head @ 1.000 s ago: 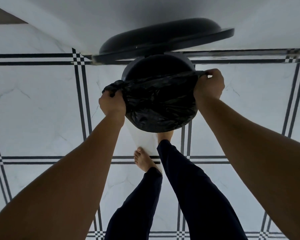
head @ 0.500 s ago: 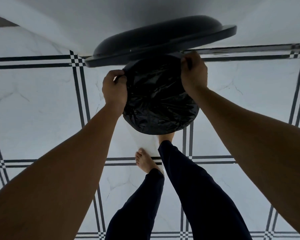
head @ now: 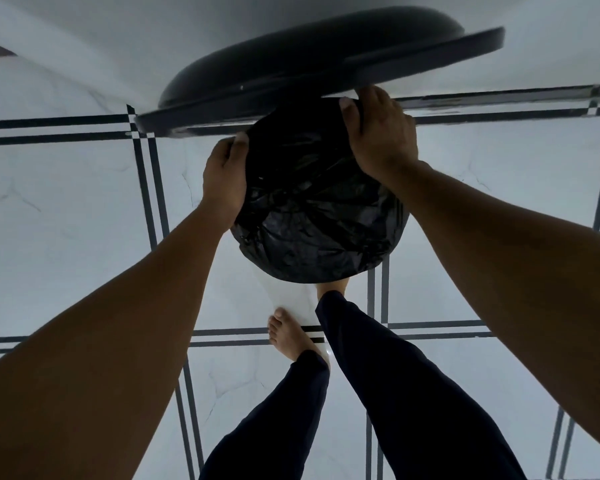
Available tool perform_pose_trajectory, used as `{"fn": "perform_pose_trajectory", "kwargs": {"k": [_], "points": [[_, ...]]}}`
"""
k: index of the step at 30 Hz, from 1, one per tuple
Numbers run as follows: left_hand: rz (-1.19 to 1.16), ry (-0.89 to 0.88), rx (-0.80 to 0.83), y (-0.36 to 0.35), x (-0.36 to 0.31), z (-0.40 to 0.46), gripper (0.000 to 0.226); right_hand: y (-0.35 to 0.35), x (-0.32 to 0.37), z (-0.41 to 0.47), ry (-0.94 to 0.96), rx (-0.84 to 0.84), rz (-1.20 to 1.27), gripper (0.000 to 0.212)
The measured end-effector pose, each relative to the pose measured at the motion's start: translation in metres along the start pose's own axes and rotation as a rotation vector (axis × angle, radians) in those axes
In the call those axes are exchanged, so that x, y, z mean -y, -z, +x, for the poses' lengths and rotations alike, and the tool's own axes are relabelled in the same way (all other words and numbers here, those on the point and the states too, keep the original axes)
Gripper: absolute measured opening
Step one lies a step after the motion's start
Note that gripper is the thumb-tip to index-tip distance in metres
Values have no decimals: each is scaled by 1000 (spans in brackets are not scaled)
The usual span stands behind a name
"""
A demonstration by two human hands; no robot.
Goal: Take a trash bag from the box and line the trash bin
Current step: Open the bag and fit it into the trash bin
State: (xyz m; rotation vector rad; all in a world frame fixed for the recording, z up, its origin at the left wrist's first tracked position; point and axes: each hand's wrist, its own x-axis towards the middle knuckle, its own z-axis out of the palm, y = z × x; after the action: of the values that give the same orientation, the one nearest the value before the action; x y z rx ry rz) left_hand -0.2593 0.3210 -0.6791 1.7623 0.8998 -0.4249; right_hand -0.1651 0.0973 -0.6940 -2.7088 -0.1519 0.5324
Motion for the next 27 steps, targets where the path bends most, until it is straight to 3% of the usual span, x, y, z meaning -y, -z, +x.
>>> {"fn": "perform_pose_trajectory", "kwargs": {"k": [3,5,9,13,17,23,25,27], "points": [[-130,184,88,5,-2,5,48,6,4,8,-87,80,49,57],[-151,248,-4,8,-4,4,46,9,7,6,-124,52,-8,57],[124,71,-305,17,0,-16,45,14,13,-24,-116,-285,-51,50],[261,-11,-412,20,10,-44,27,1,13,-69,-113,-309,112,45],[101,2,-269,10,19,-56,33,-5,11,-77,-248,-255,341,43],[-103,225,60,8,8,-28,60,7,5,-25,-347,-6,241,48],[-70,320,86,10,6,-22,69,9,1,-18,-360,33,239,52],[13,310,-6,10,6,-27,63,10,-2,-22,-315,-73,126,50]]}}
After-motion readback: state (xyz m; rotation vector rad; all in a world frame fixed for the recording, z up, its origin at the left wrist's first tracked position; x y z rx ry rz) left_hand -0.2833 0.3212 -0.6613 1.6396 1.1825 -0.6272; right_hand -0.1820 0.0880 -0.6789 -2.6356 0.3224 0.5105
